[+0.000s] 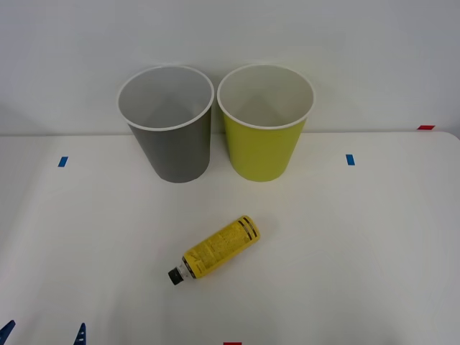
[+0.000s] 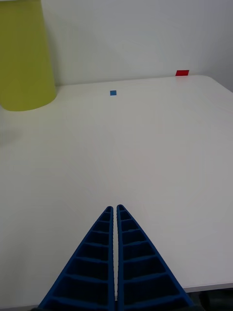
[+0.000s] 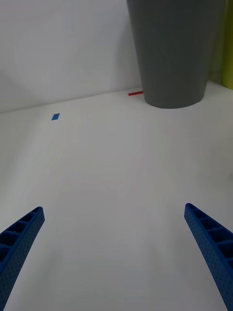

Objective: Put cans in the gray bin and PET bottles in the light green bin.

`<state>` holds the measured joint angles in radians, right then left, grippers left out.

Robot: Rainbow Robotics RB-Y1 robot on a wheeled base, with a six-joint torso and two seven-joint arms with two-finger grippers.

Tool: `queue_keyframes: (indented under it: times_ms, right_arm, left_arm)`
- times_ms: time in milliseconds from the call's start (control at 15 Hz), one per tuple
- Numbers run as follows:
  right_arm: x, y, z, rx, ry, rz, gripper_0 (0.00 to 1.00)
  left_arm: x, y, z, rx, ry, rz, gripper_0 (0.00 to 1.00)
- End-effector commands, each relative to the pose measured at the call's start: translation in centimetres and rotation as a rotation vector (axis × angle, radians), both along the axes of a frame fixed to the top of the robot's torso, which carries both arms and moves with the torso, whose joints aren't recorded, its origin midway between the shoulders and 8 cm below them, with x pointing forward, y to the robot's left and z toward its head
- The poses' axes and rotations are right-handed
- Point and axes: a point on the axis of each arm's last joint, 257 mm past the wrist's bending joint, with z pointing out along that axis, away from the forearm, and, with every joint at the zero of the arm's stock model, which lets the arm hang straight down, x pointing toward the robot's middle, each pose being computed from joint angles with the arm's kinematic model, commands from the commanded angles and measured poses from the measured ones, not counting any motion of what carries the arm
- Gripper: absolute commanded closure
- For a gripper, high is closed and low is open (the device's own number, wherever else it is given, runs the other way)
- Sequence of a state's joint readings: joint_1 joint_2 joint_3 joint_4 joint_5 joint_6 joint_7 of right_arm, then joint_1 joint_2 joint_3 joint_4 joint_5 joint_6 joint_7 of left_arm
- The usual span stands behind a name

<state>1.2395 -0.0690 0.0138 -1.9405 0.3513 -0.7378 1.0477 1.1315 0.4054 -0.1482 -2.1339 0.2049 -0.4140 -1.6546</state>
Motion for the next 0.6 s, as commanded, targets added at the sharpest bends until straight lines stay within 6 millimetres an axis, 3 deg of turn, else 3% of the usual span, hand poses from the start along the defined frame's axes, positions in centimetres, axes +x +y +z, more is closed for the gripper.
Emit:
queue_keyframes:
  times_ms: [67,267,400,600]
  right_arm:
    - [0.0,0.0,0.0,0.0,0.0,0.0,1.0]
    - [0.0,0.0,0.0,0.0,0.0,0.0,1.0]
    - [0.0,0.0,0.0,0.0,0.0,0.0,1.0]
    - [0.0,0.0,0.0,0.0,0.0,0.0,1.0]
  left_arm:
    - [2.7,-1.1,0.4,0.027,0.055,-0.124,0.0]
    - [5.5,-1.9,0.1,0.05,0.107,-0.218,0.0]
    - [6.3,-3.1,1.1,0.013,0.17,-0.252,0.0]
    - [7.1,-3.5,3.2,0.103,0.256,-0.283,0.0]
